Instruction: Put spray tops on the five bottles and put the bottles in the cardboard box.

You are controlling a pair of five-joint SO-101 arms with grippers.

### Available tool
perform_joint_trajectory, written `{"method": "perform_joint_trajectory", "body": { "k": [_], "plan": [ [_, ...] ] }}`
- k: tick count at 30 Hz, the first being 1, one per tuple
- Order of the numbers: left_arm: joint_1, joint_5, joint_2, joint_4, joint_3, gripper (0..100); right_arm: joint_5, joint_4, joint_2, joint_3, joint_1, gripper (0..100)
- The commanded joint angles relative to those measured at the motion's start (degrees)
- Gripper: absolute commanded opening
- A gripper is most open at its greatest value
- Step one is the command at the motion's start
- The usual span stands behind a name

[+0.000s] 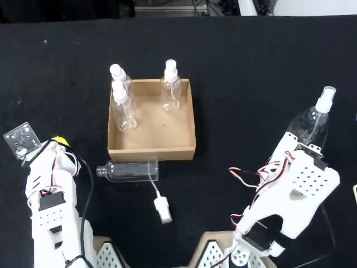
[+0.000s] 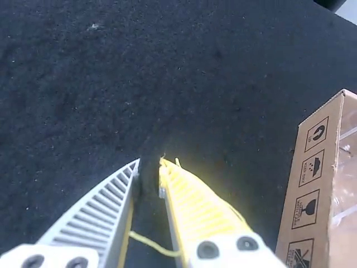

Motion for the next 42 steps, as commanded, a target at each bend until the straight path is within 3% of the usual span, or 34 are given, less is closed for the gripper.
{"method": "perform_joint_trajectory", "body": {
  "k": [1, 9, 18, 23, 42],
  "plan": [
    [0.0, 0.3, -0.6, -1.6, -0.5, 4, 0.4, -0.9, 0.0, -1.1, 0.4, 1.6],
    [0.0, 0.3, -0.6, -1.6, -0.6, 4, 0.5, -0.9, 0.0, -0.9, -1.1, 17.2],
    [0.0, 0.3, -0.6, -1.6, -0.7, 4, 1.0, -0.9, 0.0, -1.1, -1.2, 19.2],
    [0.0, 0.3, -0.6, -1.6, -0.7, 4, 0.8, -0.9, 0.0, -1.1, -1.7, 31.0],
    [0.0, 0.3, -0.6, -1.6, -0.7, 4, 0.9, 0.4, -15.3, 6.5, -1.7, 30.0]
  ]
}}
